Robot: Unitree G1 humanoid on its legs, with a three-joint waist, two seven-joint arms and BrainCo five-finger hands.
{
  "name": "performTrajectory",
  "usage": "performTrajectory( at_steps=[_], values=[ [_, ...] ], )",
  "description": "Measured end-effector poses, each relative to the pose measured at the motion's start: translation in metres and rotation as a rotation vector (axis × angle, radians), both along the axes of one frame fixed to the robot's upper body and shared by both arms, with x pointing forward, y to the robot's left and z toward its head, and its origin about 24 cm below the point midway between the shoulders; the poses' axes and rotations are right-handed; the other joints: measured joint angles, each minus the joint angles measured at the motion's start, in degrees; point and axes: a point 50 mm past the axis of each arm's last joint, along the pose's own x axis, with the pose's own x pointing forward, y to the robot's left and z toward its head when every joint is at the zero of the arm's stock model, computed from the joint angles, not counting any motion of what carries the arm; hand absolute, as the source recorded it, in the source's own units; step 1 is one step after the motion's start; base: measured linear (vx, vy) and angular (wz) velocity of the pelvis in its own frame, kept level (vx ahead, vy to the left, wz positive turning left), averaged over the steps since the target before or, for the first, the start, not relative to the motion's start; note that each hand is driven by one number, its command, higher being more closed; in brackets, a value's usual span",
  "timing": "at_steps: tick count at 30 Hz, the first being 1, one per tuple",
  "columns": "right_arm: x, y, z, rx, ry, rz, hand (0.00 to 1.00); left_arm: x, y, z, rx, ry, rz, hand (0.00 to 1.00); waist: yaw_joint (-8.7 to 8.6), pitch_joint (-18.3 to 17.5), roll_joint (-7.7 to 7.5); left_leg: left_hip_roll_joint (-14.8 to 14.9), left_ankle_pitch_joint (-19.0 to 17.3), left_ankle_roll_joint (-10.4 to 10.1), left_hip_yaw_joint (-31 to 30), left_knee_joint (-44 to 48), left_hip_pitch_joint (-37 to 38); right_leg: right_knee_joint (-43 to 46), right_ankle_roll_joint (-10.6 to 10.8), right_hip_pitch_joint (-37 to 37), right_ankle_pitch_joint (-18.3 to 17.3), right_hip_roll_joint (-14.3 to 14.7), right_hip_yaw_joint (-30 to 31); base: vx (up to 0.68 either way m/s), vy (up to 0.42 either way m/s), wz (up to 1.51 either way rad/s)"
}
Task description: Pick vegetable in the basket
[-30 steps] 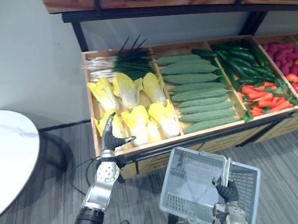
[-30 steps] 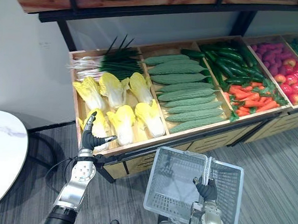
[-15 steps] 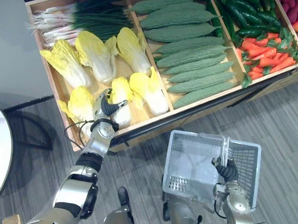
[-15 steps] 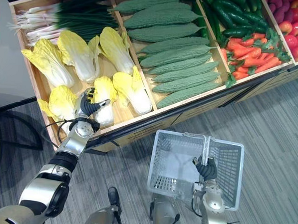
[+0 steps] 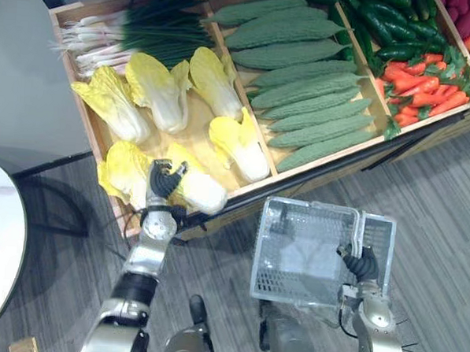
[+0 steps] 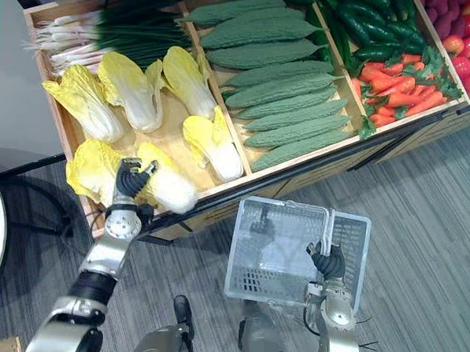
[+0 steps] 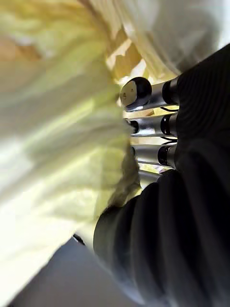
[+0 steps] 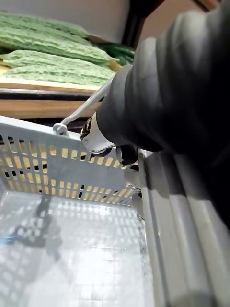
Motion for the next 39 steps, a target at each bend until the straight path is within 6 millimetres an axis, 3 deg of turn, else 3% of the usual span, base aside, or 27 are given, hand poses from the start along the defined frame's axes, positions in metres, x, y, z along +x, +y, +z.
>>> performTrajectory(
  at_steps=[5, 8, 12, 16, 21, 22, 23, 25, 26, 27, 28, 29, 31, 33, 34, 35, 37, 39],
  values=[
    [-0.005, -0.013, 0.001, -0.014, 0.0, -0.06, 1.0, -0.026, 0.004, 0.003, -0.065, -0.054, 0.008, 1.0, 0.23, -0.54, 1.55, 0.23, -0.96, 0.17, -0.08, 0.02, 1.66, 0.0, 0.11, 1.45, -0.08, 0.32, 0.44, -0.05, -0.006, -0.04],
    [-0.015, -0.025, -0.001, -0.036, 0.022, -0.112, 1.0, -0.04, 0.008, 0.009, -0.099, -0.111, 0.039, 1.0, 1.41, -1.75, 3.38, 0.22, -1.7, 0.09, 1.1, 0.31, 3.51, 0.03, 0.49, 2.63, -0.35, 0.44, 2.0, -0.07, -0.007, -0.21],
    [-0.031, -0.036, -0.002, -0.057, 0.054, -0.168, 1.0, -0.061, 0.011, 0.024, -0.129, -0.219, 0.065, 1.0, 1.48, -3.71, 6.22, 0.32, -1.69, 0.07, 2.41, -0.77, 5.82, 0.35, 0.83, 3.63, -0.57, 0.82, 3.29, -0.04, -0.01, -0.16],
    [-0.044, -0.033, 0.0, -0.048, 0.057, -0.184, 1.0, -0.068, -0.003, 0.035, -0.167, -0.282, 0.027, 1.0, 1.36, -5.85, 5.83, 0.79, -1.92, -0.27, 5.44, -1.04, 8.2, 0.61, 1.47, 4.2, -0.1, 1.59, 5.76, -0.05, -0.019, -0.37],
    [-0.042, -0.024, 0.007, -0.03, 0.01, -0.186, 1.0, -0.076, -0.016, 0.042, -0.23, -0.335, -0.03, 1.0, 1.58, -6.68, 4.29, 2.07, -4.87, -0.67, 12.13, 1.92, 10.18, 1.3, 2.42, 3.27, 0.47, 2.89, 10.73, -0.05, -0.006, -0.64],
    [-0.04, -0.023, 0.008, -0.027, 0.005, -0.181, 1.0, -0.076, -0.016, 0.044, -0.236, -0.344, -0.034, 1.0, 1.75, -6.83, 3.93, 2.24, -5.17, -0.66, 13.78, 2.45, 10.2, 0.7, 2.61, 2.78, -0.41, 2.78, 9.26, -0.09, -0.019, -0.88],
    [-0.034, -0.021, 0.01, -0.027, -0.01, -0.172, 1.0, -0.076, -0.017, 0.045, -0.243, -0.355, -0.038, 1.0, 2.0, -6.9, 4.01, 2.78, -5.62, -0.67, 15.95, 3.01, 10.1, 0.36, 0.38, 2.58, -3.2, 1.56, 2.48, -0.06, -0.034, -1.02],
    [-0.021, -0.011, 0.016, -0.017, -0.048, -0.138, 1.0, -0.075, -0.016, 0.048, -0.269, -0.371, -0.053, 1.0, 2.61, -7.1, 4.42, 5.14, -6.41, -0.99, 21.01, 4.6, 9.9, 1.46, -2.95, 2.01, -5.06, -2.41, -22.59, 0.01, -0.031, -1.23],
    [-0.018, -0.009, 0.017, -0.015, -0.054, -0.127, 1.0, -0.075, -0.016, 0.048, -0.266, -0.37, -0.056, 1.0, 2.75, -7.14, 4.3, 5.4, -6.54, -1.2, 22.23, 4.8, 10.24, 1.43, -3.57, 2.25, -4.61, -2.86, -26.54, 0.08, -0.032, -1.19],
    [-0.014, -0.005, 0.019, -0.014, -0.064, -0.111, 1.0, -0.075, -0.015, 0.047, -0.263, -0.365, -0.062, 1.0, 3.09, -7.28, 4.01, 5.71, -6.83, -1.69, 24.31, 5.16, 11.23, 1.28, -4.24, 2.33, -1.73, -2.85, -28.5, 0.1, -0.076, -0.97],
    [-0.013, -0.004, 0.019, -0.018, -0.066, -0.102, 1.0, -0.074, -0.017, 0.046, -0.274, -0.361, -0.071, 1.0, 2.85, -7.37, 3.85, 5.69, -7.2, -2.27, 25.29, 5.39, 12.27, 1.29, -3.44, 2.27, 2.14, -2.61, -26.61, 0.14, -0.108, -1.1],
    [-0.012, -0.004, 0.02, -0.032, -0.066, -0.092, 1.0, -0.072, -0.024, 0.041, -0.307, -0.338, -0.098, 1.0, 2.68, -7.31, 5.11, 6.47, -7.45, -2.67, 26.77, 5.44, 13.97, 1.42, -2.72, 2.71, 2.68, -1.03, -24.23, 0.12, -0.111, -0.8],
    [-0.006, 0.001, 0.023, -0.037, -0.075, -0.059, 1.0, -0.068, -0.038, 0.035, -0.326, -0.302, -0.156, 1.0, 2.7, -7.16, 5.47, 8.95, -7.7, -3.04, 27.97, 10.22, 14.9, 1.5, -3.42, 3.44, 1.17, 0.47, -21.15, 0.13, -0.121, -0.94],
    [0.0, 0.008, 0.026, -0.037, -0.089, -0.019, 1.0, -0.062, -0.053, 0.027, -0.336, -0.252, -0.234, 1.0, 2.75, -6.91, 4.94, 13.77, -7.72, -2.91, 27.59, 23.32, 13.0, 2.4, -4.51, 4.56, -0.72, 1.63, -18.08, 0.14, -0.135, -0.98],
    [0.005, 0.013, 0.029, -0.039, -0.102, 0.02, 1.0, -0.061, -0.06, 0.022, -0.338, -0.227, -0.261, 1.0, 2.86, -6.76, 5.2, 17.69, -6.04, -0.25, 27.09, 33.02, 11.1, 3.37, -5.25, 5.27, -2.02, 3.05, -15.37, 0.15, -0.118, -1.12],
    [0.009, 0.018, 0.031, -0.041, -0.111, 0.047, 1.0, -0.061, -0.065, 0.018, -0.339, -0.206, -0.279, 1.0, 3.0, -6.73, 5.17, 19.65, -3.45, 3.67, 24.94, 39.11, 9.76, 4.08, -5.77, 5.79, -2.8, 3.92, -12.92, 0.2, -0.072, -1.55],
    [0.02, 0.031, 0.04, -0.022, -0.156, 0.104, 1.0, -0.062, -0.072, 0.011, -0.341, -0.168, -0.302, 1.0, 3.26, -6.36, 4.91, 17.4, -7.97, 3.28, 16.15, 45.16, 5.69, 4.9, -6.72, 6.15, -4.27, 4.85, -7.17, 0.19, 0.032, -1.45],
    [0.027, 0.04, 0.051, 0.002, -0.212, 0.14, 1.0, -0.062, -0.078, 0.006, -0.337, -0.137, -0.331, 1.0, 4.5, -5.64, 4.62, 11.06, -13.2, 3.16, 7.11, 42.52, 1.61, 5.46, -6.71, 7.33, -4.7, 4.97, -0.37, 0.19, 0.094, -1.56]
  ],
)
